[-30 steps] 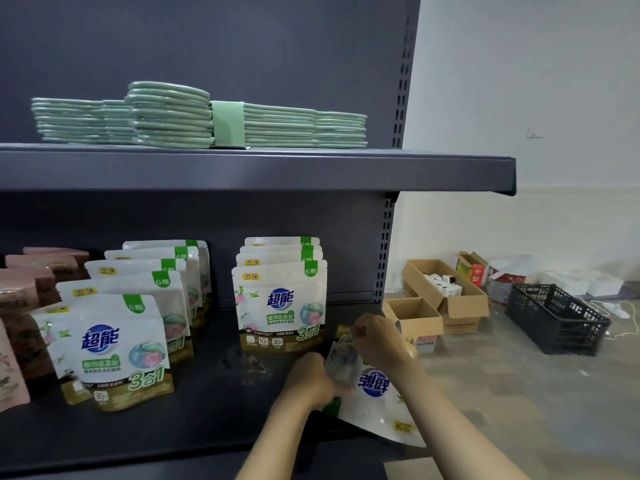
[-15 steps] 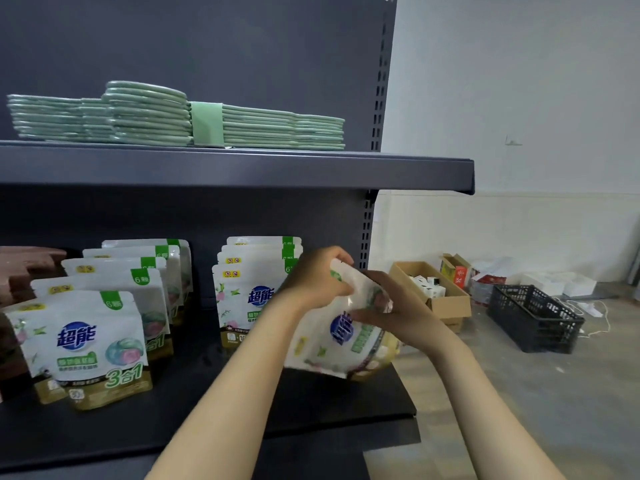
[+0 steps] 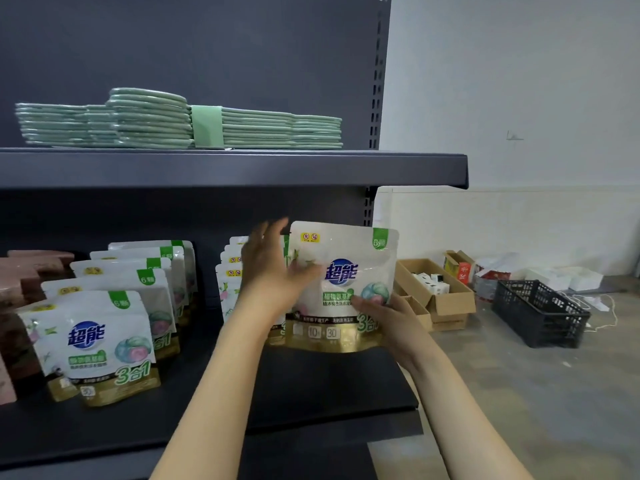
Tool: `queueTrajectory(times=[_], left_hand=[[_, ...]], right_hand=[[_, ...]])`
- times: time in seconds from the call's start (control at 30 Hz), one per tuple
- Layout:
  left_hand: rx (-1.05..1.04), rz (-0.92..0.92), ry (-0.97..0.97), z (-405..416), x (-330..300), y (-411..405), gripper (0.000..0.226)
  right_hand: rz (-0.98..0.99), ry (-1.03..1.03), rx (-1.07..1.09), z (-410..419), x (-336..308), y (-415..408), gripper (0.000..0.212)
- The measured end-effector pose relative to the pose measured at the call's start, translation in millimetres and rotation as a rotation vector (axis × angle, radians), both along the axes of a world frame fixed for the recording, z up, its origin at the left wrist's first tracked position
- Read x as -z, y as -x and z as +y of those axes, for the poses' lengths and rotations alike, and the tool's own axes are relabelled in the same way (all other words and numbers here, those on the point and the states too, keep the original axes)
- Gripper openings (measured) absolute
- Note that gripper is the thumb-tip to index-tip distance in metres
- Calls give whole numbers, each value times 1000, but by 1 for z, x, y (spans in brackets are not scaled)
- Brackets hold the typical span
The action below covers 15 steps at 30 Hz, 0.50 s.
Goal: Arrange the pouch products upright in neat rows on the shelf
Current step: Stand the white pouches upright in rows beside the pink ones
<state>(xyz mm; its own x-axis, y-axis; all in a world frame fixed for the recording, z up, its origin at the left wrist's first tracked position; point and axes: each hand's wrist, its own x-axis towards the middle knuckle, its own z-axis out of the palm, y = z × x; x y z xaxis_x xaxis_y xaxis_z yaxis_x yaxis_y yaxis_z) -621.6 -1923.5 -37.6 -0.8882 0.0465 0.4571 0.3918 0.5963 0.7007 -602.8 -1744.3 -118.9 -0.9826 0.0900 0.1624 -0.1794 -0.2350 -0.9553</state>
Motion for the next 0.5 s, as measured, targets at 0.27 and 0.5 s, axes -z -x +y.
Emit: queueTrajectory(times=[0.27,0.5], left_hand=[[16,-391,-124,-21,61,-9,64],[-254,-326,-59,-43,97,-5,71]], right_hand=[[8,-65,-45,-33,14,6,25],[-11,-601,195,-71,43,23,46]])
